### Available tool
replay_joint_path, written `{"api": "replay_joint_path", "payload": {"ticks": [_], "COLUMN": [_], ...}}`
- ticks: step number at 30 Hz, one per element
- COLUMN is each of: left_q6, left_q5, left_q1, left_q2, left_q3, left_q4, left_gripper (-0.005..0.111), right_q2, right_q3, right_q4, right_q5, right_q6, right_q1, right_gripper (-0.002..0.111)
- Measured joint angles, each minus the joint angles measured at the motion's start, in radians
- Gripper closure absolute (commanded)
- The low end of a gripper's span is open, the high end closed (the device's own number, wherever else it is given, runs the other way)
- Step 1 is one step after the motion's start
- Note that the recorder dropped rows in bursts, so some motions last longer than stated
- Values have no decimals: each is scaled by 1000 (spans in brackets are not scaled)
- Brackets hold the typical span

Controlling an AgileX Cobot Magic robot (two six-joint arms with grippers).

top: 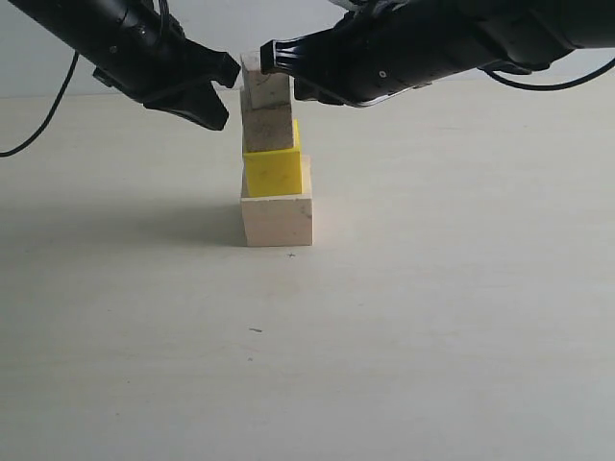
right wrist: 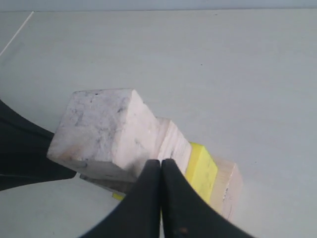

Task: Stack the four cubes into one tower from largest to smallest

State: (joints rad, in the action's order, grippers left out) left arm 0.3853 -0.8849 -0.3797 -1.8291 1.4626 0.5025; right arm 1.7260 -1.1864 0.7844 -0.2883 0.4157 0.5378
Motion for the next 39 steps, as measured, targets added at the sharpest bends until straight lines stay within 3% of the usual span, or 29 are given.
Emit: {"api": "replay_joint_path", "payload": {"ticks": [29, 39], "left_q6": [0, 0], "left_q5": [-2, -2], "left_q1": [0, 0], "left_q2": [0, 0], "left_q3": [0, 0], "left_q4": [0, 0], "left_gripper": [107, 107], "right_q2": [0, 0], "right_q3": [0, 0], "right_q4": [119, 103], "right_q5": [-51, 8], "right_q6": [131, 133], "right_q1": [0, 0], "right_gripper": [108, 108]}}
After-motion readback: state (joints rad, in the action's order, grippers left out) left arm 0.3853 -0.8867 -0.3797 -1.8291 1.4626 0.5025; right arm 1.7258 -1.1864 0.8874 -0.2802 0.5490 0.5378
